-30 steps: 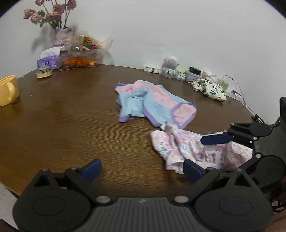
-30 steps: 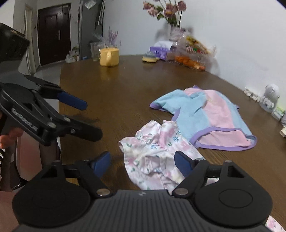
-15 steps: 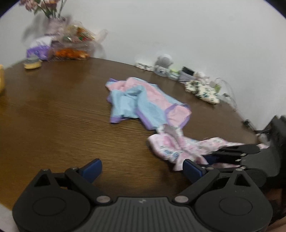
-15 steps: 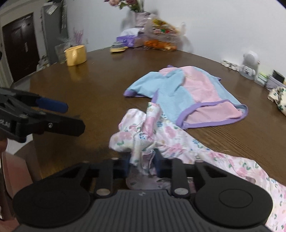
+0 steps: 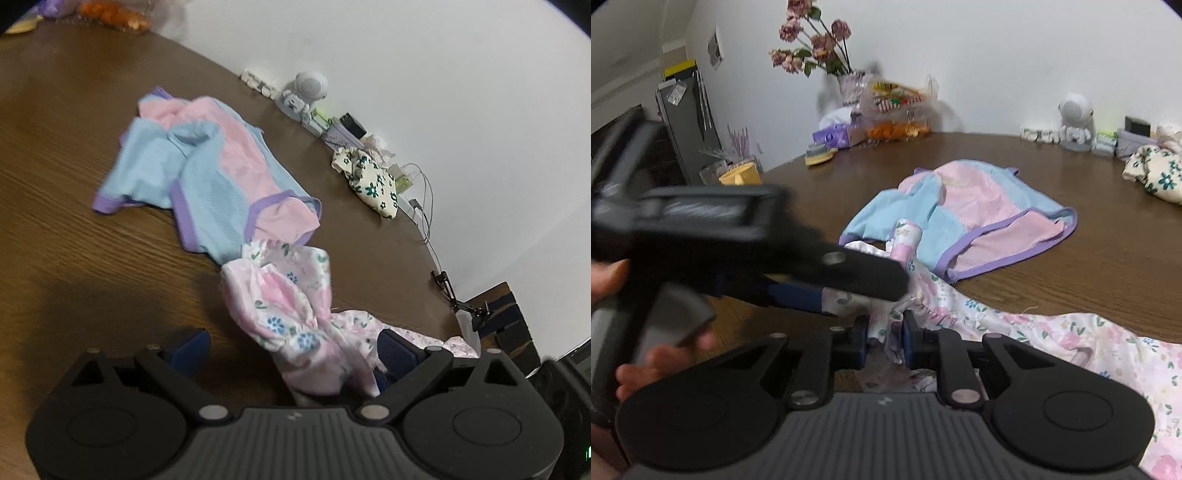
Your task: Fold clothes
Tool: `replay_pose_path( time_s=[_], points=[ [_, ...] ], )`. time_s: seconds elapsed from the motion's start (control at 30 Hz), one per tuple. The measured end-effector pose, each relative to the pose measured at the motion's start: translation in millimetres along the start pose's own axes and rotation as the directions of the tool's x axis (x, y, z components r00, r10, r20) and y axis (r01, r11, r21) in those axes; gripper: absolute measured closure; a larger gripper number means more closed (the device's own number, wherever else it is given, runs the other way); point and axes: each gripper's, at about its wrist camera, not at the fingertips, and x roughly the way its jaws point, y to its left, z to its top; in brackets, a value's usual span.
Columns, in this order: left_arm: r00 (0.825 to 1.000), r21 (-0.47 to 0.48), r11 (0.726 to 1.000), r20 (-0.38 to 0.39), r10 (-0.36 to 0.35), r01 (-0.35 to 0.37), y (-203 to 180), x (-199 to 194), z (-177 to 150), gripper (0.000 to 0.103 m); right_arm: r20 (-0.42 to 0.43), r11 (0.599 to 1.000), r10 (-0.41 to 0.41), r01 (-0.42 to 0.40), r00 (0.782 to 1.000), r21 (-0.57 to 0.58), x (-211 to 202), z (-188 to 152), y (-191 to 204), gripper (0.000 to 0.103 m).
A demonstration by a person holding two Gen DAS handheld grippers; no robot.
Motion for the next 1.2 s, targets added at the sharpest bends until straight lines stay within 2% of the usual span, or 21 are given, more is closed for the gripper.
replay_pose_path(
  time_s=[0.07,0.17,0.2,0.23,0.27,0.33,0.47,0.53,0.6,0.67,0.7,0.8,0.87,0.93,1.0,1.1,1.2],
  points=[
    [1.000,-0.021,1.000,-0.010,-0.002,0.002,-1.4,8.2,1.0,0.010,0.021,1.000,-0.006,0.006,1.000,-0.003,-4.8,-1.3,0.4,0.086],
    [1.000,-0.051,0.999,-0.013,-0.006,0.005,-2.5,16.9,2.3,0.020,0.043,1.000,-0.014,0.014,0.999,-0.009,-10.4,-4.1,2.3,0.086],
    [1.000,-0.063,0.998,-0.013,-0.009,0.009,-2.1,18.9,2.3,0.028,0.047,1.000,-0.019,0.019,0.999,-0.014,-11.3,-5.4,3.0,0.086],
    [1.000,-0.075,0.997,-0.013,-0.013,0.012,-1.7,20.9,2.3,0.041,0.048,1.000,-0.021,0.022,0.999,-0.017,-11.1,-6.3,3.6,0.086],
    [1.000,-0.085,0.996,-0.018,-0.017,0.016,-1.2,22.8,1.7,0.047,0.049,0.999,-0.024,0.025,0.999,-0.020,-10.8,-7.3,4.2,0.086],
    [0.999,-0.107,0.994,-0.028,-0.027,0.024,0.8,26.2,-0.2,0.070,0.051,0.999,-0.030,0.031,0.998,-0.027,-9.5,-8.9,5.2,0.086],
    [0.999,-0.130,0.991,-0.021,-0.033,0.030,5.1,27.2,-2.9,0.080,0.036,0.999,-0.023,0.024,0.999,-0.030,-9.2,-12.7,4.9,0.083],
    [0.999,-0.127,0.992,-0.021,-0.029,0.026,6.1,27.5,-2.6,0.085,0.020,0.999,-0.009,0.010,1.000,-0.032,-10.7,-13.6,3.6,0.078],
    [0.999,-0.123,0.992,-0.019,-0.027,0.025,7.3,27.3,-2.0,0.091,0.016,0.999,0.001,-0.001,1.000,-0.040,-16.9,-14.8,1.8,0.068],
    [1.000,-0.109,0.994,-0.010,-0.027,0.026,7.4,25.1,-1.4,0.093,0.019,0.999,0.004,-0.003,1.000,-0.038,-29.2,-17.0,-3.7,0.061],
    [1.000,-0.100,0.995,-0.005,-0.027,0.027,7.1,23.8,-1.1,0.094,0.018,1.000,0.001,0.000,1.000,-0.029,-37.4,-18.4,-9.4,0.061],
    [1.000,-0.079,0.997,-0.002,-0.024,0.024,7.8,21.1,0.1,0.096,0.017,0.999,-0.039,0.038,0.999,0.039,-65.2,-25.3,-36.6,0.061],
    [1.000,-0.069,0.998,0.006,-0.013,0.013,9.4,20.0,1.4,0.096,0.024,0.992,-0.094,0.092,0.995,0.090,-87.6,-31.4,-57.4,0.059],
    [1.000,-0.059,0.998,0.022,0.013,-0.012,11.8,17.3,3.0,0.096,0.040,0.974,-0.189,0.182,0.981,0.135,-111.1,-40.5,-78.6,0.053],
    [0.999,-0.052,0.998,0.043,0.027,-0.025,15.4,11.2,5.1,0.096,0.048,0.946,-0.282,0.269,0.958,0.181,-131.7,-49.5,-98.8,0.052],
    [0.997,-0.016,0.998,0.057,0.059,-0.058,17.8,-1.3,13.6,0.096,0.037,0.889,-0.419,0.401,0.907,0.222,-157.6,-63.6,-125.7,0.052],
    [0.986,0.061,0.986,0.060,0.154,-0.157,17.6,-19.7,32.4,0.096,0.018,0.854,-0.490,0.476,0.872,0.212,-173.0,-69.8,-141.4,0.052]
  ],
)
